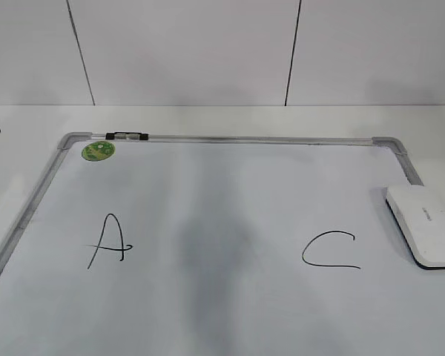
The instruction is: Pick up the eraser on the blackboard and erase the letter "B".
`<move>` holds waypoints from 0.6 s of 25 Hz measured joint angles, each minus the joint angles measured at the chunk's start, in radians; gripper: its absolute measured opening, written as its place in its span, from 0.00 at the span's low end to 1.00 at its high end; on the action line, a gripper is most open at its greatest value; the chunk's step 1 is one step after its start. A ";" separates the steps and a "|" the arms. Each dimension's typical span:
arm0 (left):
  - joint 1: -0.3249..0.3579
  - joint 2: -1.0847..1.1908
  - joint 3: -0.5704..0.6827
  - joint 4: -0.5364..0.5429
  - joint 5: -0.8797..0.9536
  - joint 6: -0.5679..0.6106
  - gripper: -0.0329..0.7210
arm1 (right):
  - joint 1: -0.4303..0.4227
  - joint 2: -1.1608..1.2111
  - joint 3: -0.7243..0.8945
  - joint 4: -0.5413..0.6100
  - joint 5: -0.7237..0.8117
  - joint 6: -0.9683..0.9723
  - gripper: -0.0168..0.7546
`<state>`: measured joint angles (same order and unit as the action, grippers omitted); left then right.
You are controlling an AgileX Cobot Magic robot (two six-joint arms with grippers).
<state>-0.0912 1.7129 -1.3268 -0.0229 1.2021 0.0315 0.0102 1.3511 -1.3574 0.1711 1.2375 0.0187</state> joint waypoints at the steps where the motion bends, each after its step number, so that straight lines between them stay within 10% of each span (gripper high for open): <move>1: 0.000 -0.027 0.000 0.000 0.004 0.000 0.44 | 0.000 -0.039 0.038 0.002 0.000 0.000 0.79; 15: 0.000 -0.569 0.278 -0.036 0.025 0.017 0.37 | 0.000 -0.790 0.480 -0.050 0.008 0.002 0.78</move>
<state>-0.0912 1.1439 -1.0484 -0.0594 1.2270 0.0482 0.0102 0.5614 -0.8777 0.1212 1.2456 0.0208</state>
